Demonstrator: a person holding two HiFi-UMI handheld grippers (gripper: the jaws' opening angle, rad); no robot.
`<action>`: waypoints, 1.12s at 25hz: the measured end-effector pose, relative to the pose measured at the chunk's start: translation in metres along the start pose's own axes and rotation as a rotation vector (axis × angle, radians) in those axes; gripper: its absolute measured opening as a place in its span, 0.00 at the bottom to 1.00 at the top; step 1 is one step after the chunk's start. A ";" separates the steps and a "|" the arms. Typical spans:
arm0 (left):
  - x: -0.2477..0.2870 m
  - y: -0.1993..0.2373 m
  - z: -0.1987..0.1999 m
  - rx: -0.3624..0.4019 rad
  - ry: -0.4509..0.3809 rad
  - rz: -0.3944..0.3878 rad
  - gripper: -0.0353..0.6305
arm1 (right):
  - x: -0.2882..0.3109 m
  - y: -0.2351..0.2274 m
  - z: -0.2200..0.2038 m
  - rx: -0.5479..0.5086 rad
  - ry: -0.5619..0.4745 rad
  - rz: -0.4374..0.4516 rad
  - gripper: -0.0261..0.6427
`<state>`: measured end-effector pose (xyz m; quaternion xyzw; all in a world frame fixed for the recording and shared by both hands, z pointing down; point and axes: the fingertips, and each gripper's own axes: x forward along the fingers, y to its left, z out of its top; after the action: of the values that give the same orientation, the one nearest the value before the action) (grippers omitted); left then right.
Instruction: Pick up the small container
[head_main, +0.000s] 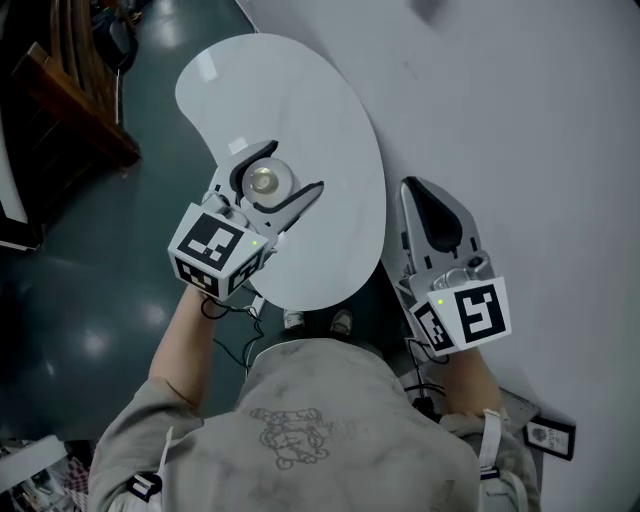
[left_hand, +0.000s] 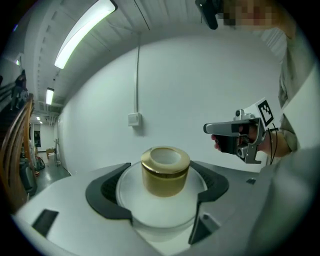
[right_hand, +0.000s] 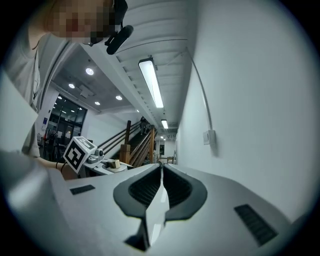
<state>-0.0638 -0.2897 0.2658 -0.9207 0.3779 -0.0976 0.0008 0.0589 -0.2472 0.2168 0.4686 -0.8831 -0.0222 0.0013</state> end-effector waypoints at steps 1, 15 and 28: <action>-0.004 0.003 0.005 0.005 -0.005 0.014 0.59 | -0.003 -0.001 0.006 -0.001 -0.012 -0.007 0.09; -0.058 0.033 0.016 -0.024 -0.039 0.248 0.59 | -0.037 -0.016 0.001 -0.018 -0.009 -0.080 0.09; -0.045 0.019 -0.035 -0.075 0.001 0.265 0.59 | -0.033 -0.020 -0.064 -0.111 0.130 -0.115 0.09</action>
<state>-0.1148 -0.2691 0.2903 -0.8620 0.4995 -0.0831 -0.0210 0.0952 -0.2337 0.2807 0.5182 -0.8502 -0.0407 0.0834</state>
